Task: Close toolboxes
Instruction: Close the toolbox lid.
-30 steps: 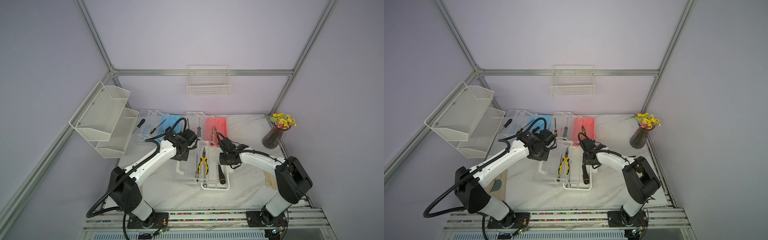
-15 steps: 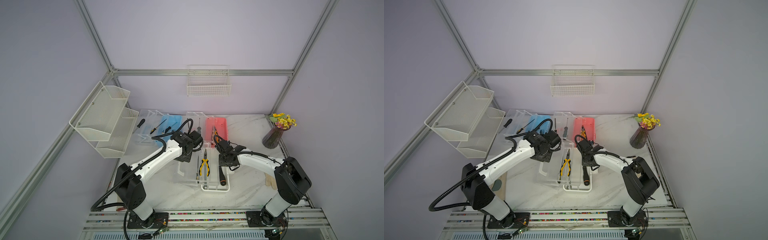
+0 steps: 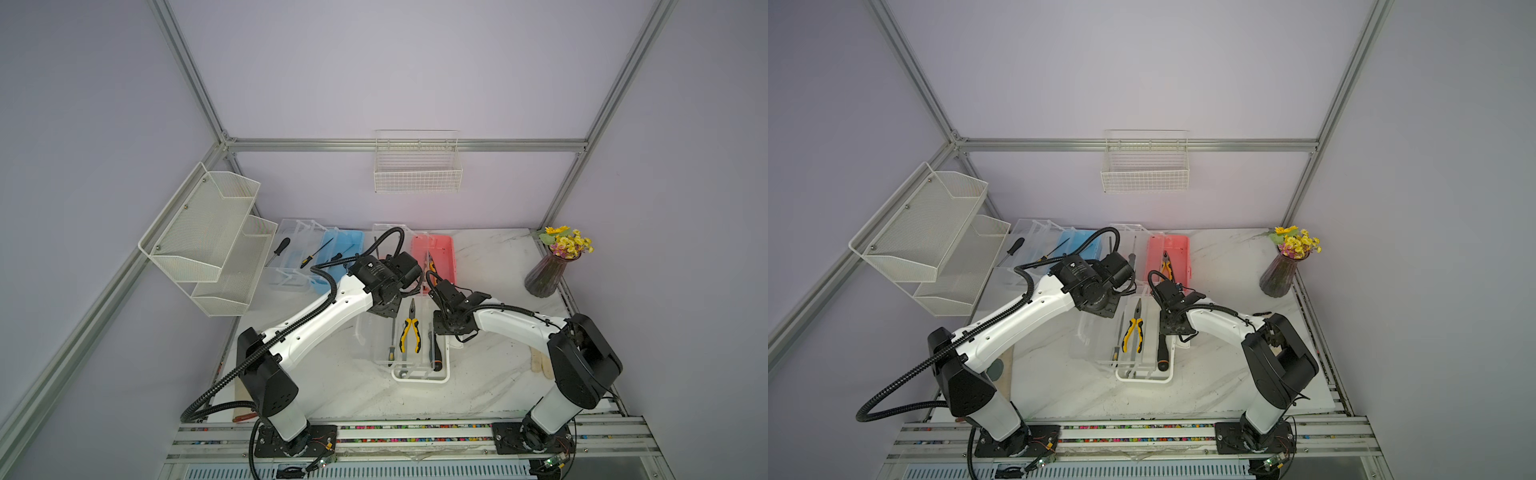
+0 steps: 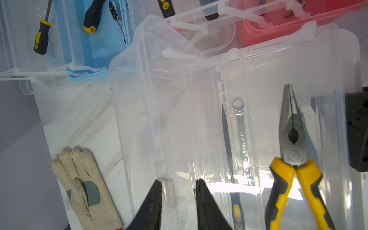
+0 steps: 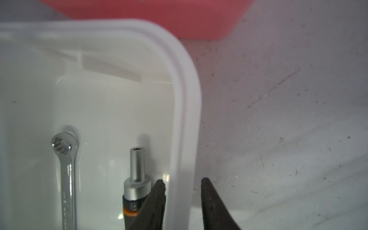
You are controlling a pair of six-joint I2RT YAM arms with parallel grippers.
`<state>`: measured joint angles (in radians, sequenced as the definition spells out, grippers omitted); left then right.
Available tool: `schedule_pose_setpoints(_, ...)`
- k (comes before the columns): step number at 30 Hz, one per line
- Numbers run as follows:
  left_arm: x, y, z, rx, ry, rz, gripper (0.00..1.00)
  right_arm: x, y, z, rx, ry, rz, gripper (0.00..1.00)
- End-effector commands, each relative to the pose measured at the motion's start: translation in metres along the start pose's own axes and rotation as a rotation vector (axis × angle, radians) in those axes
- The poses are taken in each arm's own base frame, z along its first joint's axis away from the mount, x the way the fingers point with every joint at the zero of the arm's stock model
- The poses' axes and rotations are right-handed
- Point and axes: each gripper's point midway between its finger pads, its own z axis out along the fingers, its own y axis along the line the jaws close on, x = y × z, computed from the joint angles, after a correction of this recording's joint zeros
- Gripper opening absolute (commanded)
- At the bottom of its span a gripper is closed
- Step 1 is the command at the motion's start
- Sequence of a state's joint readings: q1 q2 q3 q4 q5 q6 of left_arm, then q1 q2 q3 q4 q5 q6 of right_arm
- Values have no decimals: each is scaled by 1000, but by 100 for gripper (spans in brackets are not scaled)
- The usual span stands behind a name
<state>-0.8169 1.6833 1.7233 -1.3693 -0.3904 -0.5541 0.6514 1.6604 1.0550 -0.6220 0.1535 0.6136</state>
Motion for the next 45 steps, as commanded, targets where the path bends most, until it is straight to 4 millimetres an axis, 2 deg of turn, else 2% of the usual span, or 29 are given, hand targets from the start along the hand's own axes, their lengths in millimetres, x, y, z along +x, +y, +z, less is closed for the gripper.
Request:
schedule_pose_setpoints(1, -17, -47, -2, 161, -31, -14, 30, -2, 29, -8, -128, -20, -13, 37)
schedule_pose_setpoints(5, -25, -61, -10, 195, -52, -9, 32, -1, 32, -8, -161, -22, -8, 40)
schedule_pose_setpoints(15, -38, -115, -26, 352, -92, 9, 38, 2, 24, -7, -184, -28, 3, 44)
schedule_pose_setpoints(16, -39, -120, -28, 373, -97, 8, 39, -4, 27, -9, -201, -54, 8, 45)
schedule_pose_setpoints(19, -45, -134, -37, 452, -118, 0, 46, -5, 23, -11, -201, -56, 15, 48)
schedule_pose_setpoints(22, -54, -140, -50, 509, -161, -14, 55, -6, 18, -14, -194, -65, 28, 53)
schedule_pose_setpoints(24, -60, -139, -59, 527, -193, -20, 59, -8, 14, -17, -188, -74, 34, 54)
schedule_pose_setpoints(30, -70, -135, -76, 563, -270, -28, 84, -4, -6, -22, -129, -51, 35, 64)
schedule_pose_setpoints(37, -77, -108, -79, 520, -318, -63, 86, -6, -32, -35, -54, -46, 38, 69)
schedule_pose_setpoints(41, -77, -84, -71, 473, -329, -99, 88, -10, -41, -45, -39, -53, 41, 71)
schedule_pose_setpoints(45, -67, -64, -42, 405, -285, -128, 91, -14, -49, -56, -23, -59, 36, 72)
